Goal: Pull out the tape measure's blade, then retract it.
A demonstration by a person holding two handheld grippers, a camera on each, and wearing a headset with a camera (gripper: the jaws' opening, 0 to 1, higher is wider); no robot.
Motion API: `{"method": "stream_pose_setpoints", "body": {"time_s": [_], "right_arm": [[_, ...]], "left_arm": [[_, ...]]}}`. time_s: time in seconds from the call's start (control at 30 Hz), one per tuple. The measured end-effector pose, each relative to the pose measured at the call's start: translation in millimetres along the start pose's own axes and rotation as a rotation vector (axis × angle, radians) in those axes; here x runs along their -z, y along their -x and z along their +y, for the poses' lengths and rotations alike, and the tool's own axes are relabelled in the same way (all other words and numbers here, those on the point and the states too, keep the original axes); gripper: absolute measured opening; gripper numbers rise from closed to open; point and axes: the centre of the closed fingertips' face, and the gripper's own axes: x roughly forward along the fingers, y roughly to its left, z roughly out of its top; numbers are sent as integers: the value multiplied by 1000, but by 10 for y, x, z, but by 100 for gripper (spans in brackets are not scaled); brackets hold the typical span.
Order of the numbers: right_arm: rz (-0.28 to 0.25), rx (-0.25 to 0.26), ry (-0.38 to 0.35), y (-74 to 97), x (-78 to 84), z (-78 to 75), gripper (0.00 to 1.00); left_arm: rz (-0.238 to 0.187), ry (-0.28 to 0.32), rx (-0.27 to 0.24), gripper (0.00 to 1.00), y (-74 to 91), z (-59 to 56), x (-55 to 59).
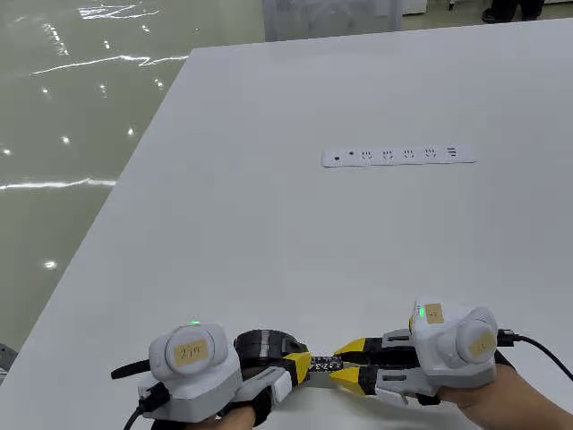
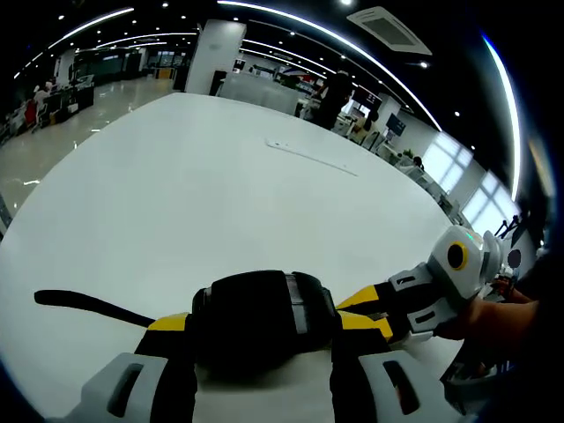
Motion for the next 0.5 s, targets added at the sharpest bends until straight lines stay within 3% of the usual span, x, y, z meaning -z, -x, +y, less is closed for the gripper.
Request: {"method": "stream_pose_setpoints", "body": {"time_s": [0.5], "right_arm": [[3, -30, 9, -194, -55, 28, 12]], "left_arm": [[-4, 17, 5, 58, 5, 4, -5]]}}
